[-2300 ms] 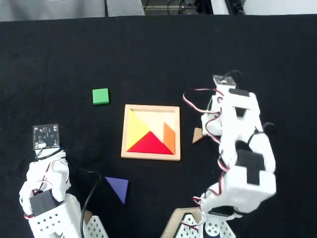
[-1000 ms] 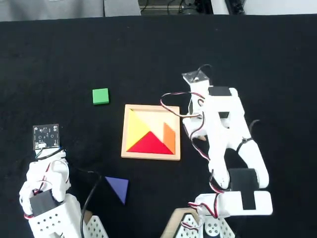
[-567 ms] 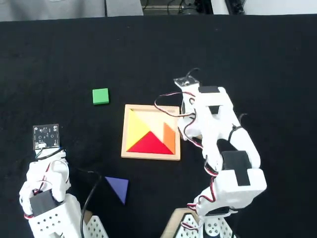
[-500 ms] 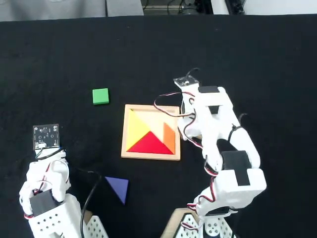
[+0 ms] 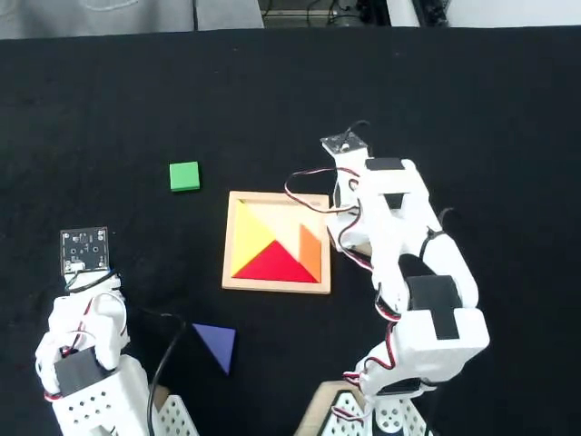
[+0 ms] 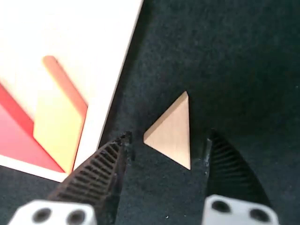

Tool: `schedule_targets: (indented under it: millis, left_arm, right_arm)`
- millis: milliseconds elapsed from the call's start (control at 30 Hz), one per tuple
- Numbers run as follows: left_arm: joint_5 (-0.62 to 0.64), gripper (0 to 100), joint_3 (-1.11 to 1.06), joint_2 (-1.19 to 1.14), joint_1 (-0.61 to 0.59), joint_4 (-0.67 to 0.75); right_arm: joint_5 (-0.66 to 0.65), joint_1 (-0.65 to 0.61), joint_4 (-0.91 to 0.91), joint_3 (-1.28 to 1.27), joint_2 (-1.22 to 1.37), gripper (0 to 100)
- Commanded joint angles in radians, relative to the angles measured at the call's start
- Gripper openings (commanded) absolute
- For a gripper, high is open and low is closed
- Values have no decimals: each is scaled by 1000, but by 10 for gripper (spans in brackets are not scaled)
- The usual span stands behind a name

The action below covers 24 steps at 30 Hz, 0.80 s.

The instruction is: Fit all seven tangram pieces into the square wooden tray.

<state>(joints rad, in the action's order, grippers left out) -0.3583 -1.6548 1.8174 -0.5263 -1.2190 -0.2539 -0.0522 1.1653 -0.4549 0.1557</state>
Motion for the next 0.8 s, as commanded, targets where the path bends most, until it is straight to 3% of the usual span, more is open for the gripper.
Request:
schedule_targets:
  millis: [0, 433, 633, 767]
  left_arm:
    - [-6, 34, 5, 8, 15, 2]
    - [-6, 34, 5, 8, 15, 2]
    - [-6, 34, 5, 8, 15, 2]
    - [-6, 34, 5, 8, 15, 2]
  right_arm:
    - [-9, 6, -12, 27, 1, 240]
    - [-5, 12, -51, 59, 110, 237]
    - [-5, 12, -52, 61, 111, 116]
    - [-5, 12, -38, 59, 110, 103]
